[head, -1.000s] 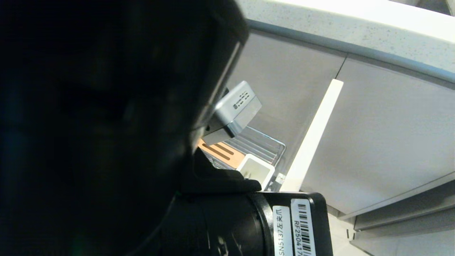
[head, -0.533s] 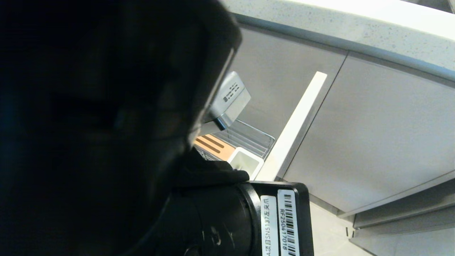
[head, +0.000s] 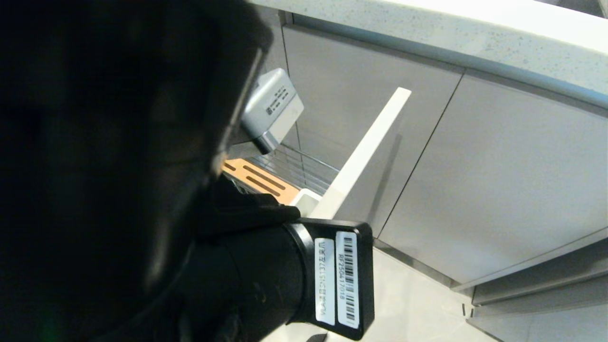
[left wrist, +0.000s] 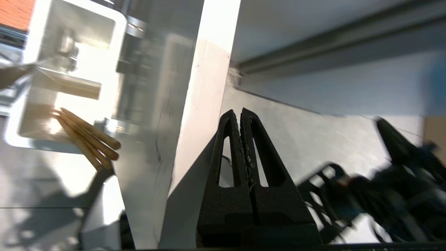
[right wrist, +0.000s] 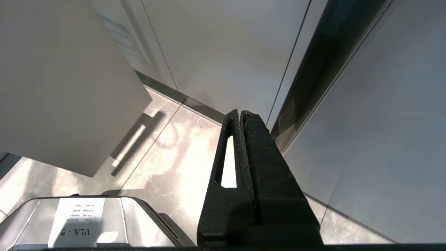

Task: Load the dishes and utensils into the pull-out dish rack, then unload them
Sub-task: Close the cupboard

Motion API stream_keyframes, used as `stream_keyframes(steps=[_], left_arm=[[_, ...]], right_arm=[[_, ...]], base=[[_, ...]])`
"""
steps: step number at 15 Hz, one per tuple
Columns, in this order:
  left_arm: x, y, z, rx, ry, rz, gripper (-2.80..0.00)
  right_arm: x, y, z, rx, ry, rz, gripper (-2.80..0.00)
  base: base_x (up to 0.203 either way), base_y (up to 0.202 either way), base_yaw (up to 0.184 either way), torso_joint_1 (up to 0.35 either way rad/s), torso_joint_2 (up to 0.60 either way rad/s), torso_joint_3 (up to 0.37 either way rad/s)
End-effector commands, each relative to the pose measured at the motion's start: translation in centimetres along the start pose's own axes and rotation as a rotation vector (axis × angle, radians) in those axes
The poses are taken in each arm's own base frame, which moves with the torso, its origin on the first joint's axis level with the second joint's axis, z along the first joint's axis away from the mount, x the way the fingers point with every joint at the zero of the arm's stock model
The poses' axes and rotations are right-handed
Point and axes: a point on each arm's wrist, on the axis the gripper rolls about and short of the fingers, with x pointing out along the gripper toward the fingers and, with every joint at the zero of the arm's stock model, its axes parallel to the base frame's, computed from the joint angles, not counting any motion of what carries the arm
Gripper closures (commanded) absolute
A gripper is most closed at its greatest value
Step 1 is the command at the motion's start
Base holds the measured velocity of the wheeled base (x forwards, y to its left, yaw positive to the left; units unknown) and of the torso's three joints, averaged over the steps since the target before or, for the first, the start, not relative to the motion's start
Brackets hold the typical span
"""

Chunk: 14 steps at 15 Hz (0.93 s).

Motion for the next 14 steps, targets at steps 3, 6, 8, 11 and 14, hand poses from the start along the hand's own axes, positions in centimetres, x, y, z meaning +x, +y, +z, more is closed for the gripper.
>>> stream_keyframes(steps=[3, 6, 8, 11, 14], left_arm=[[-0.5, 1.2, 0.8, 0.007, -0.032, 0.034, 0.00], [-0.3, 2.3, 1.3, 0.041, -0.049, 0.083, 0.00], [-0.2, 3.1, 1.6, 0.056, -0.059, 0.116, 0.00], [-0.1, 4.3, 2.3, 0.069, -0.077, 0.163, 0.00], [-0.3, 5.4, 2.9, 0.080, -0.093, 0.200, 0.00]], right_arm=[[0.0, 0.0, 0.0, 0.000, -0.003, 0.000, 0.00], [0.0, 0.0, 0.0, 0.000, -0.003, 0.000, 0.00], [0.0, 0.0, 0.0, 0.000, -0.001, 0.000, 0.00], [0.0, 0.0, 0.0, 0.000, -0.001, 0.000, 0.00], [0.0, 0.0, 0.0, 0.001, -0.002, 0.000, 0.00]], base=[[0.000, 0.000, 0.000, 0.000, 0.00, 0.000], [0.000, 0.000, 0.000, 0.000, 0.00, 0.000], [0.000, 0.000, 0.000, 0.000, 0.00, 0.000], [0.000, 0.000, 0.000, 0.000, 0.00, 0.000], [0.000, 0.000, 0.000, 0.000, 0.00, 0.000]])
